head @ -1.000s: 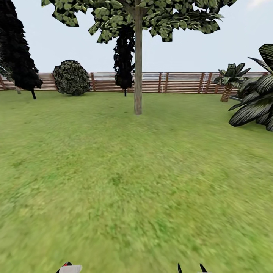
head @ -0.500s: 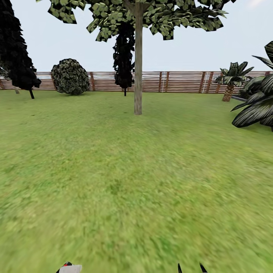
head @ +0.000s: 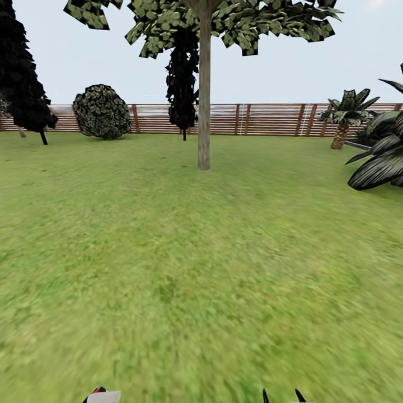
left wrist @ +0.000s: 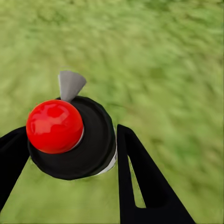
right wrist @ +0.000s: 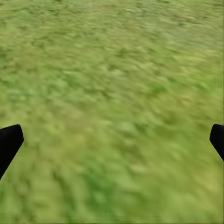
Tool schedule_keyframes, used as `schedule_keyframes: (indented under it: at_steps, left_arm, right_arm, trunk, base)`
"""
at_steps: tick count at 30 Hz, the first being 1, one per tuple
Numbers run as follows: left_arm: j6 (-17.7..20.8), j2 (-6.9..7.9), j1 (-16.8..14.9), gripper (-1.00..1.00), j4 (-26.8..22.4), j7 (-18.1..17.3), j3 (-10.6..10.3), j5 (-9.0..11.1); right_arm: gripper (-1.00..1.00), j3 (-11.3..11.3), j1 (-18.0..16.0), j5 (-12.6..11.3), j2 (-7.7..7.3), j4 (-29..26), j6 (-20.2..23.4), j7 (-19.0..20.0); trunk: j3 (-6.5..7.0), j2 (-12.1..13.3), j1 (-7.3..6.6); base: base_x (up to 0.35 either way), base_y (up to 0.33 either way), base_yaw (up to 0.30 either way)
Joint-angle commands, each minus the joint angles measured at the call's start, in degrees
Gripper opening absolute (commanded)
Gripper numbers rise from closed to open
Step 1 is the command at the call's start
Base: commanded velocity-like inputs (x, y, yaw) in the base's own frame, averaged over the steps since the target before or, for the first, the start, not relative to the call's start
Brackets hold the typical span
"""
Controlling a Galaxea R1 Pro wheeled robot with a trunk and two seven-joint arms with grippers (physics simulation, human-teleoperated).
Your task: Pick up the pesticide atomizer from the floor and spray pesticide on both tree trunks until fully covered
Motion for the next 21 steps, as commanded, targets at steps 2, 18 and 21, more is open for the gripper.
schedule_keyframes:
  at_steps: [2,18,21]
  left_arm:
    - [0.01,0.00,-0.02,-1.00,-0.01,0.00,0.00,0.00]
    - [0.02,0.09,-0.01,-1.00,-0.01,0.00,0.00,0.00]
    - [0.02,0.09,-0.03,-1.00,-0.01,0.00,0.00,0.00]
  right_arm:
    - [1.00,-0.01,0.00,0.03,-0.18,0.02,0.00,0.02]
    - [1.00,0.09,0.00,0.09,-1.01,0.12,0.00,0.26]
    - [1.00,0.12,0.00,0.13,-1.01,0.12,0.00,0.28]
  trunk:
    - [0.00,0.00,0.00]
    - [0.00,0.00,0.00]
    - [0.00,0.00,0.00]
  base:
    - [0.340,0.000,0.000]
    - [0.340,0.000,0.000]
    - [0.340,0.000,0.000]
